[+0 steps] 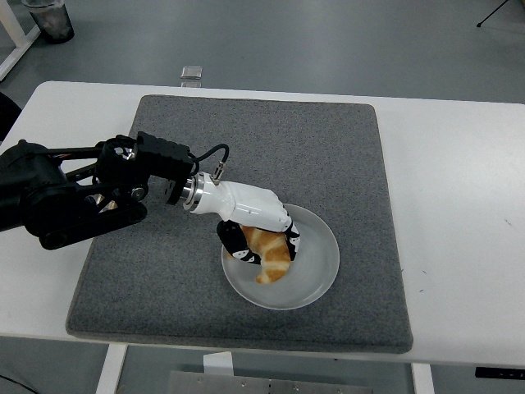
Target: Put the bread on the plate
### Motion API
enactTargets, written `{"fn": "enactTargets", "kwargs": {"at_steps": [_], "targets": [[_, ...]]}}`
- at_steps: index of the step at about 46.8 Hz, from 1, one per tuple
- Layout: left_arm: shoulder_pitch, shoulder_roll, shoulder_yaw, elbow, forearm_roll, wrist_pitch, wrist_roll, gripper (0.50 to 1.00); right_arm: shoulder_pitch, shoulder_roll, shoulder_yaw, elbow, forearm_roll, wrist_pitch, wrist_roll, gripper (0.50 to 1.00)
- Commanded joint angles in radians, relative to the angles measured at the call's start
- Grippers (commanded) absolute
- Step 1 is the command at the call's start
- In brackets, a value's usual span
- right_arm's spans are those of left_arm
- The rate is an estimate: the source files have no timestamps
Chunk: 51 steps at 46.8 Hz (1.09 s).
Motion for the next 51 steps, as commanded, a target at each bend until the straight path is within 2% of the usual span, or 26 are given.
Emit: {"fn": "enactTargets", "kwargs": {"at_steps": [1, 3, 6, 7, 14, 21, 26, 37, 51], "targets": [[0.0, 0.0, -0.001, 0.0, 0.0, 0.003, 0.0, 0.5, 0.0, 0.0, 0.0, 0.0, -0.001, 0.0, 0.0, 0.952], [0.0, 0.0, -0.001, 0.0, -0.002, 0.003, 0.0, 0.512, 0.0, 0.0, 0.0, 0.001, 0.0, 0.0, -0.001, 0.954], [0.0, -0.001, -0.002, 0.006, -0.002, 0.003, 0.0, 0.651, 0.0, 0.0, 0.0, 0.0, 0.0, 0.0, 0.0, 0.952], [0.003, -0.001, -0.001, 0.008, -0.003, 0.003, -0.002, 0.681, 0.0, 0.0, 0.0, 0.0, 0.0, 0.0, 0.0, 0.952], [0.012, -0.001, -0.001, 0.013, -0.003, 0.003, 0.0, 0.784, 0.0, 0.0, 0.0, 0.001, 0.0, 0.0, -0.001, 0.952], [0.015, -0.001, -0.002, 0.013, -0.008, 0.005, 0.0, 0.919, 0.0, 0.0, 0.0, 0.0, -0.001, 0.0, -0.001, 0.952], [0.015, -0.003, -0.004, 0.014, -0.015, 0.02, 0.0, 0.99, 0.0, 0.0, 0.0, 0.0, 0.0, 0.0, 0.0, 0.954], [0.0, -0.005, -0.022, 0.009, -0.08, 0.04, -0.002, 0.992, 0.0, 0.0, 0.0, 0.0, 0.0, 0.0, 0.0, 0.952], [-0.012, 0.006, -0.189, 0.049, -0.526, 0.04, 0.0, 0.992, 0.0, 0.0, 0.0, 0.0, 0.0, 0.0, 0.0, 0.952]]}}
